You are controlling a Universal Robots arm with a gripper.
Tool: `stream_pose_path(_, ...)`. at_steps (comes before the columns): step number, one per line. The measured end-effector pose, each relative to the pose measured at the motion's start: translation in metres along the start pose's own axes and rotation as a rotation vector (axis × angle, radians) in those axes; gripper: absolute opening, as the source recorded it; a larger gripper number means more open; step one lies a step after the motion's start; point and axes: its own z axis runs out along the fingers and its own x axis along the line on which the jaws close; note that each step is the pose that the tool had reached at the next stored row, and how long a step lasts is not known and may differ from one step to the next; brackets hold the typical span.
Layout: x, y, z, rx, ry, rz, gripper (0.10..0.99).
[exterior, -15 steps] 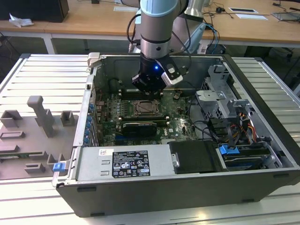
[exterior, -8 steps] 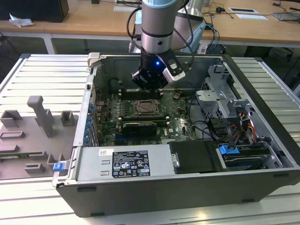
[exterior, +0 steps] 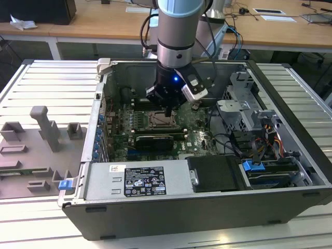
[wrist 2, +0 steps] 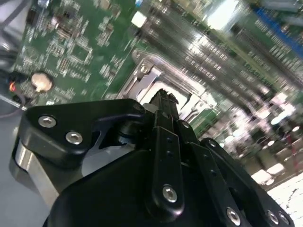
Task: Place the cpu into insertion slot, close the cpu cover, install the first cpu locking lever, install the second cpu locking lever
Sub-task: 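Install the second cpu locking lever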
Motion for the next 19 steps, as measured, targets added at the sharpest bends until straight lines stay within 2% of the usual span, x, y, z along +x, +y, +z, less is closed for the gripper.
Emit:
stream_pose_path(3,0.0007,-0.0098,0.0003,-0.010,0.0004,0.000,0.106)
stream_pose_path(8,0.0040,-0.0219,-0.0002,-0.029,-0.0011,0.000,0.106)
stream_pose_path(9,0.0060,-0.0231,-0.0003,-0.032,-0.0014,0.000,0.106)
stream_pose_path(10,0.0115,-0.0235,-0.0004,-0.034,-0.0014,-0.001,0.106)
stream_pose_path(11,0.0207,-0.0229,-0.0003,-0.035,-0.0015,-0.001,0.106)
stream_pose_path(13,0.0290,-0.0223,0.0016,-0.036,-0.0017,-0.001,0.106)
stream_pose_path(17,0.0323,-0.0231,0.0142,-0.036,-0.0016,-0.001,0.106)
stream_pose_path(18,0.0332,-0.0233,0.0169,-0.038,-0.0018,-0.001,0.106)
stream_pose_path(19,0.0345,-0.0235,0.0179,-0.046,-0.0023,-0.001,0.106)
